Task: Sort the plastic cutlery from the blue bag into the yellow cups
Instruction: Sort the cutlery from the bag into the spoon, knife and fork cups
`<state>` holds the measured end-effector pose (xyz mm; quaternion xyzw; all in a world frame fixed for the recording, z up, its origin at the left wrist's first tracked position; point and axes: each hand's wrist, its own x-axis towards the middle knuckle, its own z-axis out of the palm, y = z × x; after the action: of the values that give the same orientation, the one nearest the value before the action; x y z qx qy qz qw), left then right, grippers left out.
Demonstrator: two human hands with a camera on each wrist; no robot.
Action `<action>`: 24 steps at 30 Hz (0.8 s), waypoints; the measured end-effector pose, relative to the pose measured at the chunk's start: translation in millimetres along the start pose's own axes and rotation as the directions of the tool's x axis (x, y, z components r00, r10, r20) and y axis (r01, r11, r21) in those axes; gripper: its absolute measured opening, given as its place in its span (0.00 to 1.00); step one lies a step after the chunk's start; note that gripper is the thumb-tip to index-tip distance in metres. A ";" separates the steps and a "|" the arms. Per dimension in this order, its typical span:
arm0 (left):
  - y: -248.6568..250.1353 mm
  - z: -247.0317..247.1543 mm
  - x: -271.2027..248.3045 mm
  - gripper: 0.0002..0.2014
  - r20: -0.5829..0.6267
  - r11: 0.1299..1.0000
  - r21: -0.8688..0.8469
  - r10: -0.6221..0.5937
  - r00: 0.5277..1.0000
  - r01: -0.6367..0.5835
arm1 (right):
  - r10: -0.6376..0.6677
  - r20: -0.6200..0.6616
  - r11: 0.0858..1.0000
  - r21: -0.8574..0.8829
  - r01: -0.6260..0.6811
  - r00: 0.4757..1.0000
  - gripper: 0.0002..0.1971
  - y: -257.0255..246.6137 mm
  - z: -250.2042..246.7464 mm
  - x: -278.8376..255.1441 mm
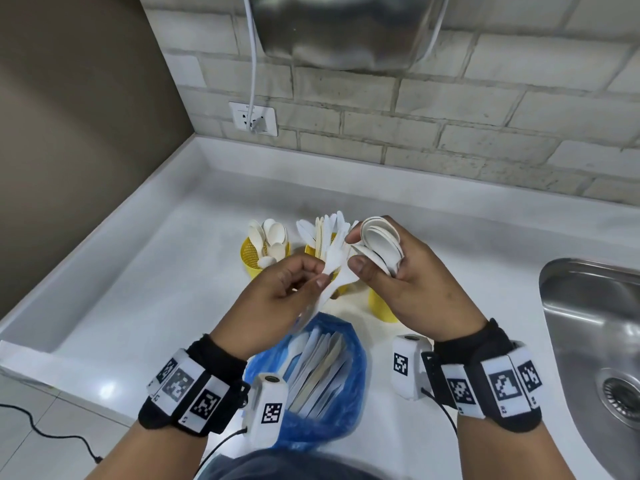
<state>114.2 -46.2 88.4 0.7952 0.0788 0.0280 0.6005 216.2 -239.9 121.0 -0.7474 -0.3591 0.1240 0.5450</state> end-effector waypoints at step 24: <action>22.3 1.2 -3.8 0.08 -0.022 0.700 -0.681 -0.316 0.948 0.218 | 0.141 -0.573 0.833 0.510 0.216 0.807 0.19 -23.2 80.0 40.7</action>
<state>112.6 -53.9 109.7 0.5019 0.2191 0.0214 0.8364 189.8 -151.1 120.3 -0.5509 -0.1362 -0.0268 0.8229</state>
